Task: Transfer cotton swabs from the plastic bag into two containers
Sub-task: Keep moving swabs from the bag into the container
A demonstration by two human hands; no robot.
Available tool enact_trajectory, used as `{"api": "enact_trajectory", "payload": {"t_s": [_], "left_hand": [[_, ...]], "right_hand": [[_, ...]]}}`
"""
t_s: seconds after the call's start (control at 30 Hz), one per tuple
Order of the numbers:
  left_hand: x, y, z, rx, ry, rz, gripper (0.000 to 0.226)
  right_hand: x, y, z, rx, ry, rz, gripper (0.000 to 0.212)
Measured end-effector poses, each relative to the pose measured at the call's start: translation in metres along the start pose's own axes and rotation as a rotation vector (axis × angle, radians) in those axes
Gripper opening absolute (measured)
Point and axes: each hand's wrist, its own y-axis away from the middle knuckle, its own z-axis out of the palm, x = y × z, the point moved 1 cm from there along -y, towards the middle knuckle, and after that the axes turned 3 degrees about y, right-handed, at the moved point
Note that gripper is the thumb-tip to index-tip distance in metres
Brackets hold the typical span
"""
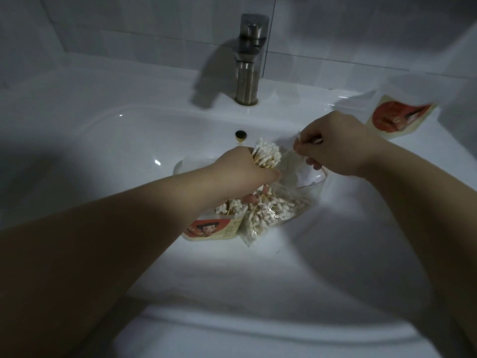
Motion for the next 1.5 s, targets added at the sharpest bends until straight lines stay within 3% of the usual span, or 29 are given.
{"api": "enact_trajectory", "payload": {"t_s": [0.23, 0.53, 0.67, 0.97, 1.13, 1.5], "left_hand": [[0.001, -0.002, -0.001, 0.056, 0.043, 0.032, 0.019], [0.006, -0.001, 0.001, 0.151, 0.131, 0.238, 0.024], [0.007, 0.0, 0.001, 0.149, 0.171, 0.287, 0.012], [0.009, 0.002, 0.0, 0.114, 0.321, 0.255, 0.007], [0.011, 0.004, 0.001, 0.134, 0.419, 0.215, 0.019], [0.015, 0.002, 0.0, 0.128, 0.507, 0.156, 0.016]], "right_hand": [[0.009, 0.003, -0.011, 0.005, -0.027, 0.029, 0.027], [0.003, 0.008, -0.014, -0.02, -0.128, 0.017, 0.021], [0.0, 0.011, -0.016, -0.022, -0.225, 0.019, 0.02], [-0.003, 0.013, -0.017, -0.029, -0.589, 0.028, 0.01], [0.001, 0.009, -0.01, -0.065, -0.783, 0.101, 0.011], [0.004, 0.005, -0.004, -0.07, -0.899, 0.151, 0.01]]}}
